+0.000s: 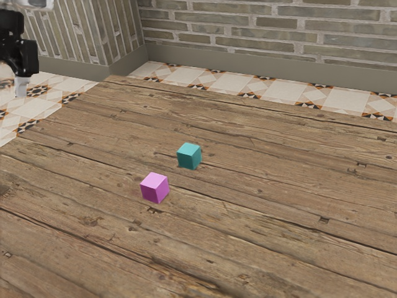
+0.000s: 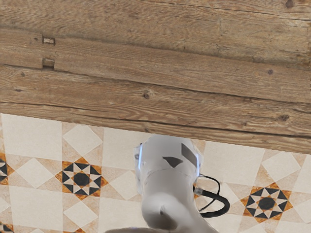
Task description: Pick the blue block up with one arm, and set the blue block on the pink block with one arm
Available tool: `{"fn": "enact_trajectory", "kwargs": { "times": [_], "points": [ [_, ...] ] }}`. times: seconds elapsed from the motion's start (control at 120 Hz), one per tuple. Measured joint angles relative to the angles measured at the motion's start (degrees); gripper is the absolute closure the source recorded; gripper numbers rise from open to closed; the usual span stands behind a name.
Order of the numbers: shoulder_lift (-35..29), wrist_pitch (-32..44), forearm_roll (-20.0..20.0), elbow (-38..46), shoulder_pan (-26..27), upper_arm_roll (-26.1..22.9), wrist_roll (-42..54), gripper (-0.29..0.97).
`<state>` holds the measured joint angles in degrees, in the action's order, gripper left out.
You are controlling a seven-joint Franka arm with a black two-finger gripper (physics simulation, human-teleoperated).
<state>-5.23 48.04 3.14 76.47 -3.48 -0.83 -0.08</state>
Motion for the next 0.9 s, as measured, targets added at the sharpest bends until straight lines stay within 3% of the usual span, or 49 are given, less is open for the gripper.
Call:
{"fn": "enact_trajectory", "kwargs": {
  "times": [0.083,0.208,0.242,0.283,0.342,0.442,0.575,0.675,0.9],
  "points": [
    [3.27,12.18,0.71,2.03,4.33,-6.89,-1.54,0.0],
    [9.55,24.83,2.21,2.39,13.7,-8.28,-3.53,0.0],
    [12.52,27.94,2.67,2.78,13.15,-8.15,-4.02,0.01],
    [17.2,32.12,3.08,2.87,8.36,-7.38,-4.56,0.01],
    [29.03,37.05,3.53,-4.53,3.28,-6.47,-4.89,0.0],
    [49.79,40.59,4.36,-26.16,1.58,-4.57,-4.7,0.0],
    [64.44,43.47,4.8,-42.78,2.14,-3.85,-3.56,0.0],
    [68.57,45.25,4.88,-47.89,2.84,-4.04,-2.25,0.0],
    [71.2,48.48,4.82,-49.37,3.03,-5.06,4.73,0.0]
  ]
}}
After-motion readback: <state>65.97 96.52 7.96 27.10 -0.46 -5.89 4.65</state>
